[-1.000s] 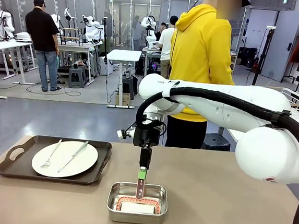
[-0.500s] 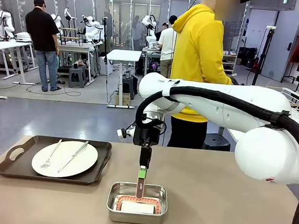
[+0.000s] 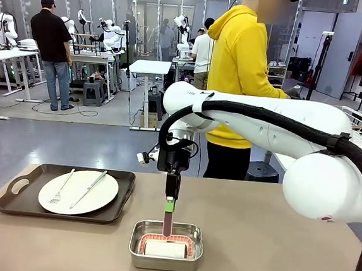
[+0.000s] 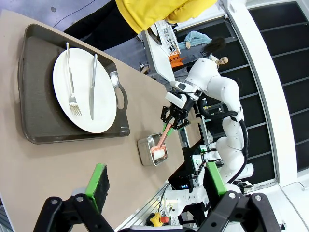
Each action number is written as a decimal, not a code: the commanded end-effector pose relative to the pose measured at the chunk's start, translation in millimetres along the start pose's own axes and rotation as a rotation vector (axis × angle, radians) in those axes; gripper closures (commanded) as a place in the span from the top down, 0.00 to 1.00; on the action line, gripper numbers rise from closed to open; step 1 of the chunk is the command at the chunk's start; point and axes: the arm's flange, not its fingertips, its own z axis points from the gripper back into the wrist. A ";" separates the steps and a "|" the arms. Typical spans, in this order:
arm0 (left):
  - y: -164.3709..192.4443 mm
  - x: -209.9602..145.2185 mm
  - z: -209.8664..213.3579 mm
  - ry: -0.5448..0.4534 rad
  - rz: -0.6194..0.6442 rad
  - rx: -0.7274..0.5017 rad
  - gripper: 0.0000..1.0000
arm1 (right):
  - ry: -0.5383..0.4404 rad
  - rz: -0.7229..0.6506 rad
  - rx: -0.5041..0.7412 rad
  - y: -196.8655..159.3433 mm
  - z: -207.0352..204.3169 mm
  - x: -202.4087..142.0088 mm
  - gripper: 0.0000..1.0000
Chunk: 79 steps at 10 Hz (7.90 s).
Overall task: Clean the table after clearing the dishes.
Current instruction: When the left (or right) Handle tray is removed, use the left hand (or right hand) to clean the left (or right) side of the table with the Lint Roller.
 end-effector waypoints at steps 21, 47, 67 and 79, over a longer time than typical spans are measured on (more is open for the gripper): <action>-1.7 -1.5 3.0 -0.001 -0.002 -0.004 1.00 | -0.756 -1.073 -0.349 113.0 69.6 -250.5 0.00; -1.7 -1.5 3.0 -0.001 -0.002 -0.004 1.00 | -1.165 -1.139 0.078 -35.7 -24.3 -338.3 0.22; -1.7 -1.5 3.0 -0.001 -0.002 -0.004 1.00 | -1.236 -1.193 -0.240 -41.6 -44.3 -551.1 0.22; -1.7 -1.5 3.0 -0.001 -0.002 -0.004 1.00 | -1.191 -1.186 -0.389 76.2 -9.1 -549.7 0.22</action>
